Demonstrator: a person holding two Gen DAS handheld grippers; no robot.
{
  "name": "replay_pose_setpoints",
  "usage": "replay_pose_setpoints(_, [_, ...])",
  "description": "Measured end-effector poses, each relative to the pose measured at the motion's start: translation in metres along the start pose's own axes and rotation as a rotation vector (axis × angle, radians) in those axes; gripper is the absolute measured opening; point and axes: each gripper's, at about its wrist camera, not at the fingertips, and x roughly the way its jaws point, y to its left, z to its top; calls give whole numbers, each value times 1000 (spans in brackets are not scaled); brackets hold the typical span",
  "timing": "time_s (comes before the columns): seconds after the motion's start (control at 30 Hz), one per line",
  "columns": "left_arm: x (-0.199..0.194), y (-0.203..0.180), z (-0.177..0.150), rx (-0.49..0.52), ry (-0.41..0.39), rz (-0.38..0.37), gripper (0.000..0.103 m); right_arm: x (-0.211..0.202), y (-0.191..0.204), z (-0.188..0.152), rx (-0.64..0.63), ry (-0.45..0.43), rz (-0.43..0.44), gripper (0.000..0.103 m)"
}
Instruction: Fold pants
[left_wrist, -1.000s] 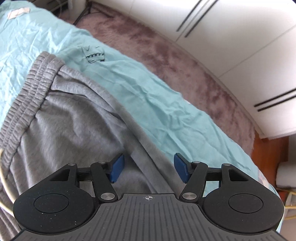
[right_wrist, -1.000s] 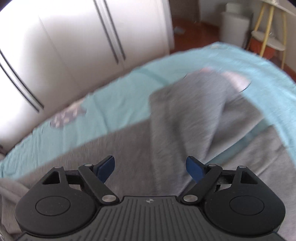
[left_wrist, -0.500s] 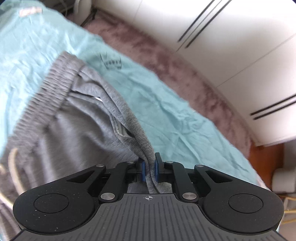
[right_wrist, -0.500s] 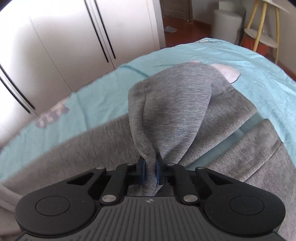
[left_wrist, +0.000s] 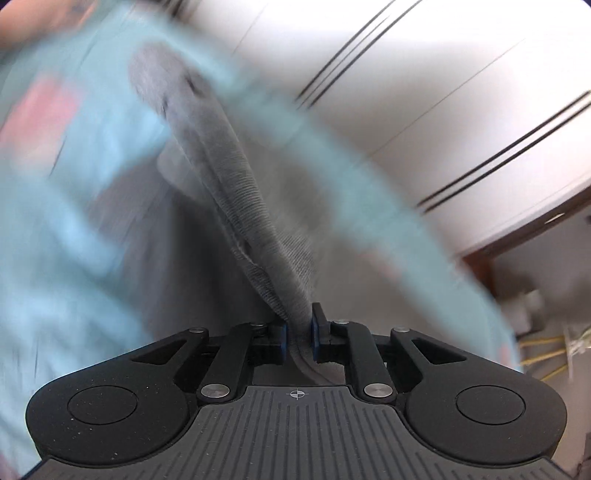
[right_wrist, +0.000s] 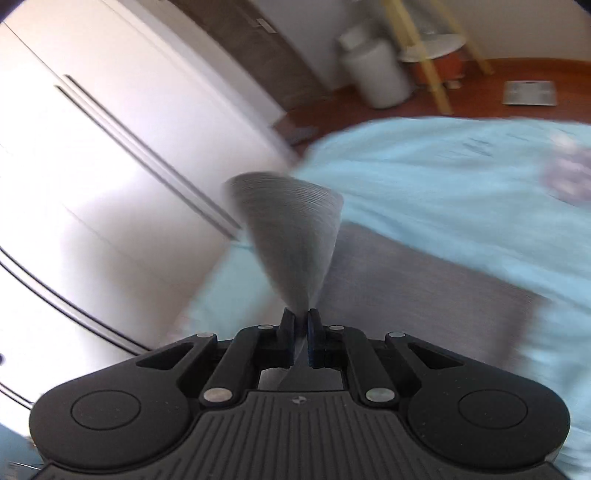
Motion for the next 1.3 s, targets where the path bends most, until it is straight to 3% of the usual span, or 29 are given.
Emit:
replay_pose_setpoints(0.07, [23, 35, -24, -87, 54, 55, 22, 4, -34, -16, 48, 46, -91, 6])
replay_pose_setpoints(0.13, [31, 58, -37, -172, 41, 19, 25, 16, -63, -30, 76, 99, -173, 6])
replay_pose_setpoints(0.2, [26, 68, -37, -254, 6, -37, 26, 19, -75, -38, 138, 88, -137, 7])
replay_pose_setpoints(0.23, [24, 68, -35, -268, -7, -37, 34, 19, -74, -40, 152, 86, -117, 12])
replay_pose_setpoints(0.27, [21, 66, -32, -259, -23, -34, 41, 19, -72, -42, 163, 87, -109, 16])
replay_pose_setpoints(0.33, [16, 57, -25, -220, -63, -9, 70, 21, -65, -45, 165, 83, -86, 35])
replay_pose_setpoints(0.43, [15, 48, -18, -168, -131, 50, 84, 27, -61, -43, 165, 73, -85, 42])
replay_pose_setpoints(0.5, [17, 44, -18, -146, -143, 35, 87, 30, -61, -42, 167, 67, -85, 49])
replay_pose_setpoints(0.67, [28, 55, -16, -199, -85, -2, 82, 30, -60, -41, 188, 51, -54, 52])
replay_pose_setpoints(0.7, [29, 55, -17, -204, -83, -4, 79, 32, -62, -40, 212, 48, -51, 47])
replay_pose_setpoints(0.73, [31, 55, -17, -208, -83, -5, 76, 32, -63, -39, 227, 47, -50, 32])
replay_pose_setpoints(0.8, [31, 57, -18, -218, -78, 3, 71, 41, -63, -36, 228, 54, -52, 16])
replay_pose_setpoints(0.9, [35, 56, -16, -221, -55, 32, 56, 54, -63, -37, 248, 73, -46, 9])
replay_pose_setpoints(0.93, [33, 55, -16, -219, -53, 31, 41, 57, -62, -37, 256, 80, -49, 6])
replay_pose_setpoints(1.03, [17, 56, -13, -232, -77, -20, 21, 56, -54, -35, 271, 67, -40, 5])
replay_pose_setpoints(1.2, [-17, 72, -21, -246, -129, -150, 15, 10, -57, -25, 438, -39, 193, 4])
replay_pose_setpoints(1.3, [-16, 92, -29, -263, -107, -139, 16, -15, -63, -29, 400, -91, 194, 4])
